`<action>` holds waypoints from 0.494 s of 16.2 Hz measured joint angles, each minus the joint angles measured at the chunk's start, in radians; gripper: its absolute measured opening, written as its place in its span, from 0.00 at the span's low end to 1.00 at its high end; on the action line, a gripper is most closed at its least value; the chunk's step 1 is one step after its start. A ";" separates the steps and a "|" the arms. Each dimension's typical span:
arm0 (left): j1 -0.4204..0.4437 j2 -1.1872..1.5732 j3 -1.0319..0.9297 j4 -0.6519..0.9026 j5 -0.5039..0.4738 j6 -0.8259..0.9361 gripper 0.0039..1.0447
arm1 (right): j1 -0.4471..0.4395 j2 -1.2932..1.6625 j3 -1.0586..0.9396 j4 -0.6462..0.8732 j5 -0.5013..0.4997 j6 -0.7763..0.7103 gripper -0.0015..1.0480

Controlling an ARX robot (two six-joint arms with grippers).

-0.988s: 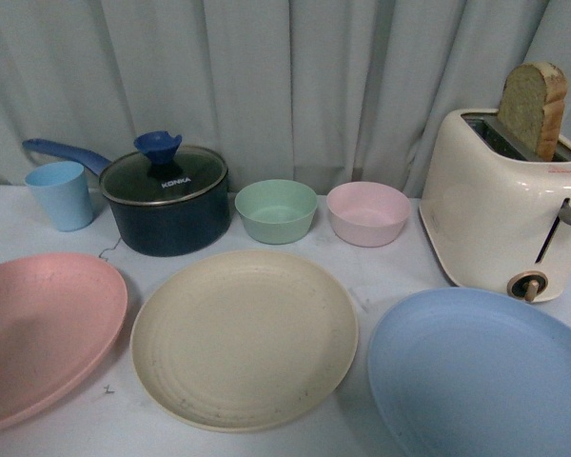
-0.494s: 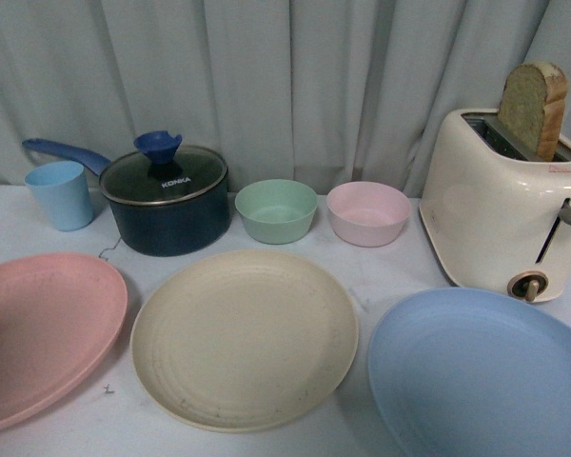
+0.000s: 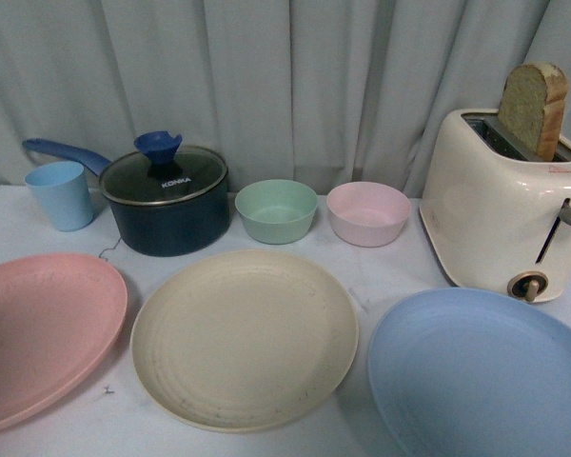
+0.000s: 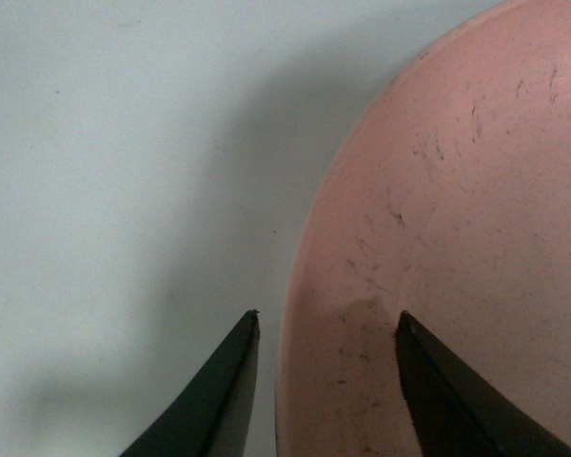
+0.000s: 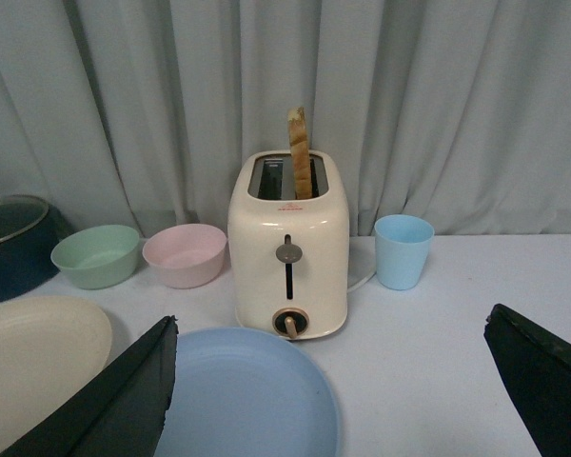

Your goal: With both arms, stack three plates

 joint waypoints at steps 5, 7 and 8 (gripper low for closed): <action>0.011 -0.005 0.006 0.014 0.044 -0.043 0.03 | 0.000 0.000 0.000 0.000 0.000 0.000 0.94; 0.010 -0.024 0.006 -0.007 0.042 -0.050 0.03 | 0.000 0.000 0.000 0.000 0.000 0.000 0.94; 0.011 -0.043 0.006 -0.027 0.042 -0.050 0.03 | 0.000 0.000 0.000 0.000 0.000 0.000 0.94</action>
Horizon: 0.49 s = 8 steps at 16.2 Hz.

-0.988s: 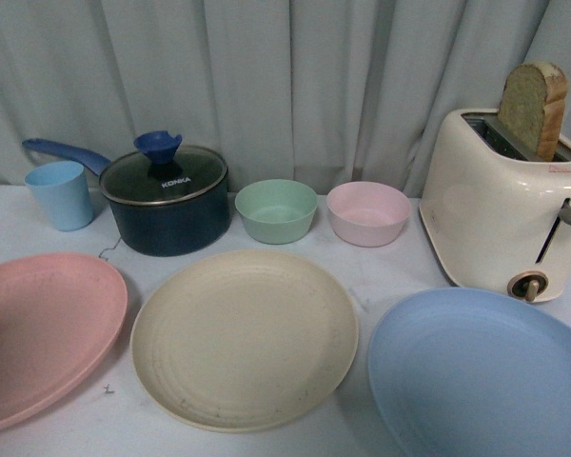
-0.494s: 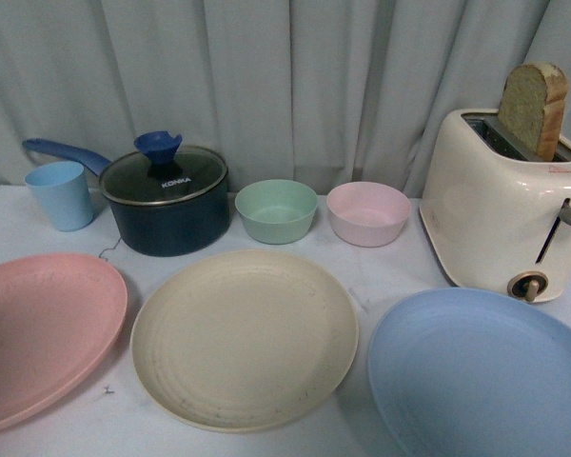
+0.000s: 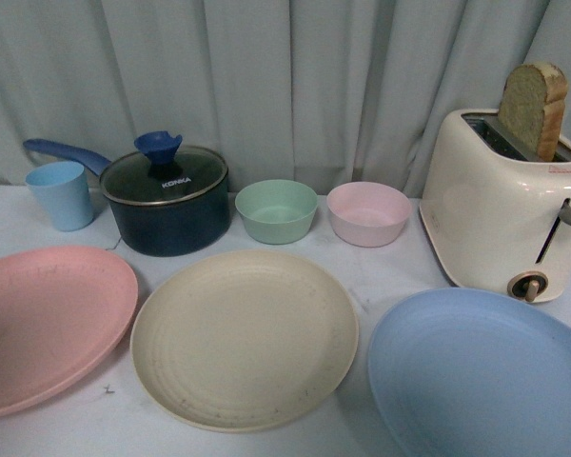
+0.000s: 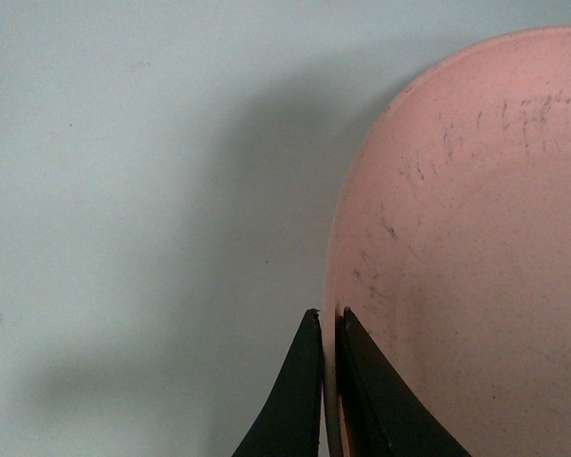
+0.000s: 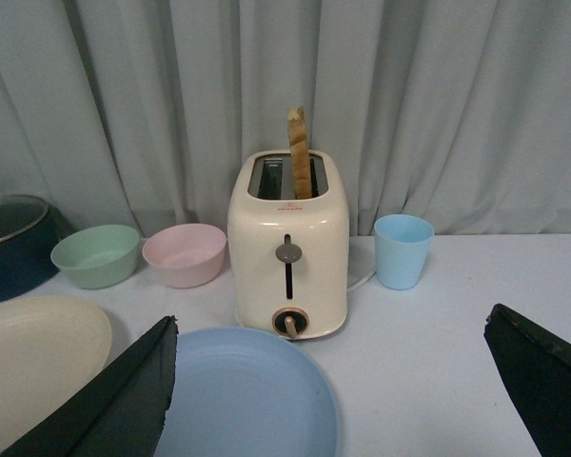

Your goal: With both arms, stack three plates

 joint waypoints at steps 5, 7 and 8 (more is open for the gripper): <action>0.049 -0.230 -0.019 -0.115 0.003 0.033 0.02 | 0.000 0.000 0.000 0.000 0.000 0.000 0.94; 0.057 -0.340 -0.026 -0.195 0.036 0.018 0.02 | 0.000 0.000 0.000 0.000 0.000 0.000 0.94; 0.037 -0.393 -0.026 -0.230 0.062 -0.016 0.02 | 0.000 0.000 0.000 0.000 0.000 0.000 0.94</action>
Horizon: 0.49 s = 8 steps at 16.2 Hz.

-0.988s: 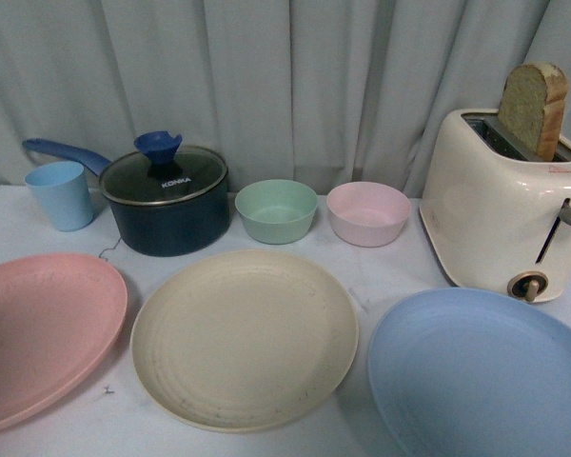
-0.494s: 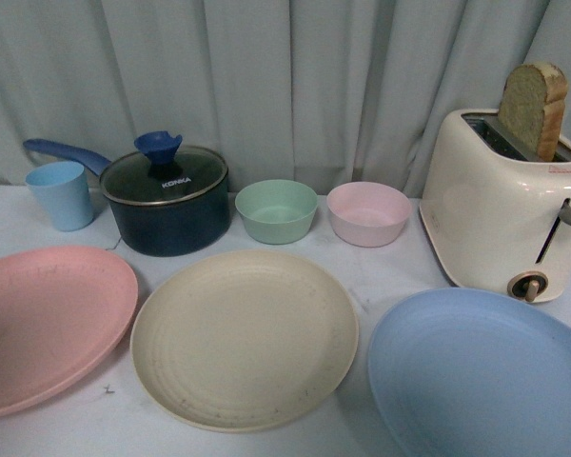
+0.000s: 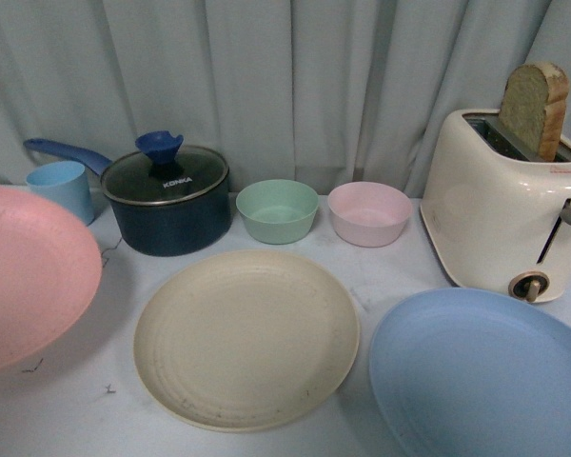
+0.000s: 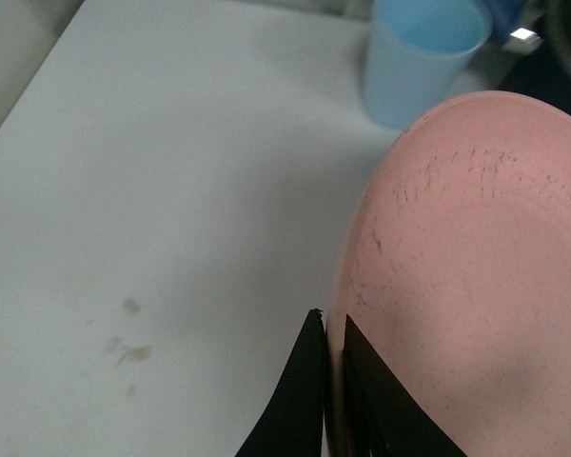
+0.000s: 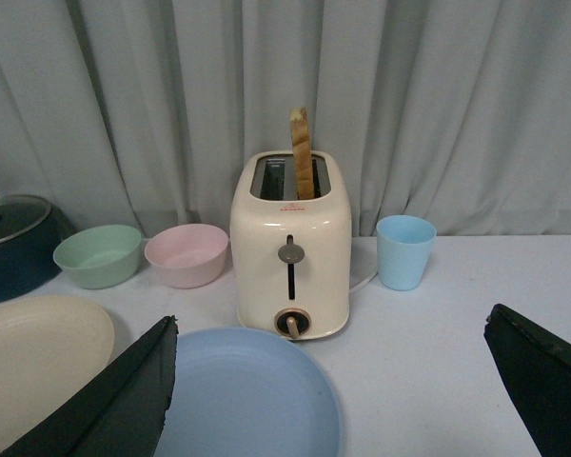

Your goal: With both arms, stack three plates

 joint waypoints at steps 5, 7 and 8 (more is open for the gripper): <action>-0.301 -0.085 -0.009 -0.029 -0.008 -0.176 0.02 | 0.000 0.000 0.000 0.000 0.000 0.000 0.94; -0.388 -0.065 -0.006 -0.009 -0.030 -0.197 0.02 | 0.000 0.000 0.000 0.000 0.000 0.000 0.94; -0.425 -0.046 0.001 -0.005 -0.039 -0.201 0.02 | 0.000 0.000 0.000 0.000 0.000 0.000 0.94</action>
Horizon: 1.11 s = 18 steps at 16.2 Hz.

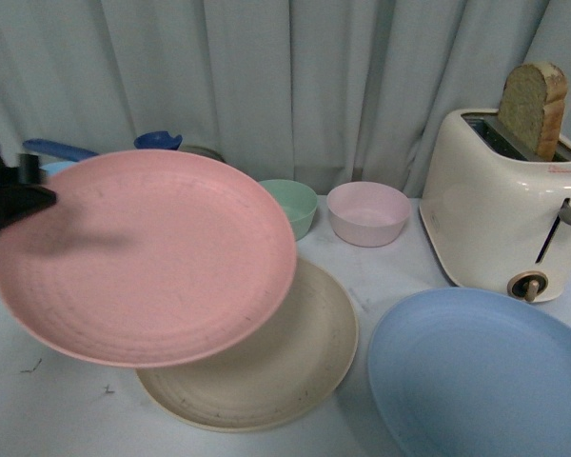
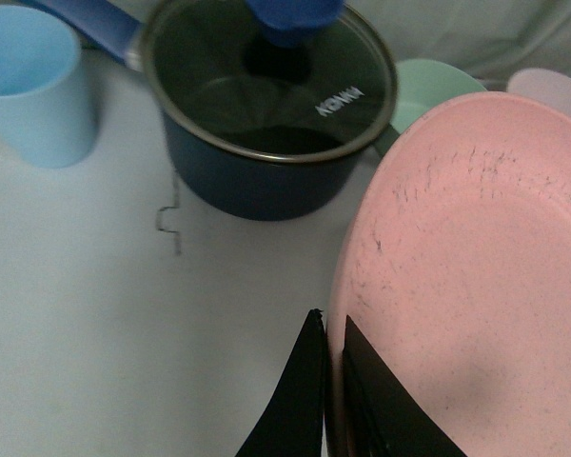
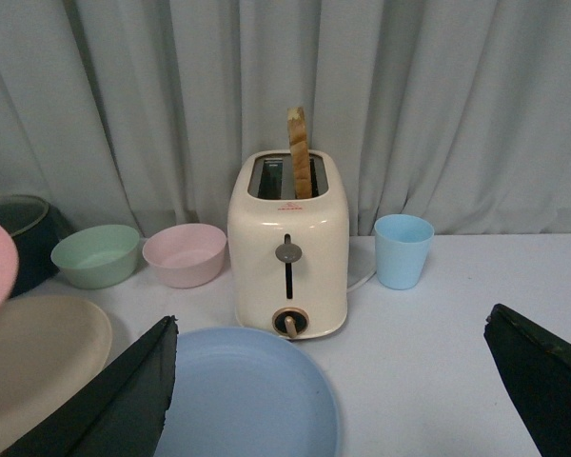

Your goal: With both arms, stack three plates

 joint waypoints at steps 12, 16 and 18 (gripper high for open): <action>-0.166 0.274 0.084 0.081 -0.096 -0.077 0.02 | 0.000 0.000 0.000 0.000 0.000 0.000 0.94; -0.185 0.309 0.091 0.101 -0.096 -0.093 0.02 | 0.000 0.000 0.000 0.000 0.000 0.000 0.94; -0.189 0.325 0.098 0.110 -0.098 -0.100 0.02 | 0.000 0.000 0.000 0.000 0.000 0.000 0.94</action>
